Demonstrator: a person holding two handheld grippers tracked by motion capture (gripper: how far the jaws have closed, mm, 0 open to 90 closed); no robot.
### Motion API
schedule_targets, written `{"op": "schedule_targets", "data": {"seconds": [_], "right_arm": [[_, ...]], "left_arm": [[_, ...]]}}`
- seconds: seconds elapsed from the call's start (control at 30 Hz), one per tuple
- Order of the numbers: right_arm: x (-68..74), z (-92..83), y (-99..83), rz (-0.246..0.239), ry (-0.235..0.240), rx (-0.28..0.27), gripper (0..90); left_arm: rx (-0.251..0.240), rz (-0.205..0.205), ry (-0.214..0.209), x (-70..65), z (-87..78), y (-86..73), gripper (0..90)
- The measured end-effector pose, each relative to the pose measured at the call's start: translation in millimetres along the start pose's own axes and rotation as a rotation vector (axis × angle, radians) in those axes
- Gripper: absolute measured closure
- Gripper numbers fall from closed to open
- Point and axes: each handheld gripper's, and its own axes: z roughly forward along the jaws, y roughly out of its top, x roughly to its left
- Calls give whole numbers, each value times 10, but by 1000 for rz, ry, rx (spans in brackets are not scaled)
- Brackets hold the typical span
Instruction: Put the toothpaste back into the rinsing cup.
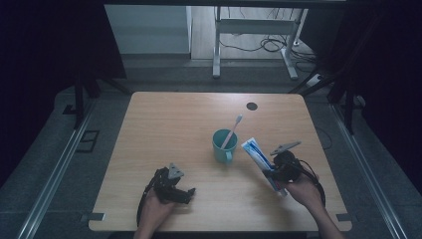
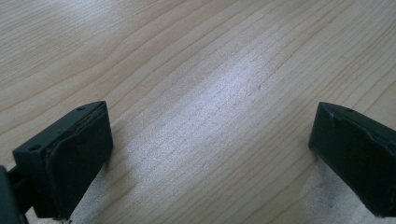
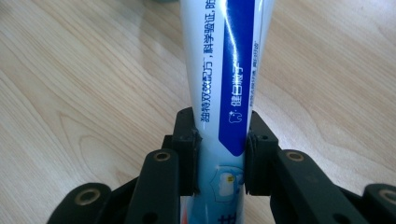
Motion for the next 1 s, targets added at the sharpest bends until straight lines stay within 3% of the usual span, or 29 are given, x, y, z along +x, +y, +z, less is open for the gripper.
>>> {"op": "schedule_targets", "data": {"seconds": [1.0], "right_arm": [[145,-232,205,-29,19,-231,705]], "left_arm": [[0,7,2,5,-1,2,0]]}}
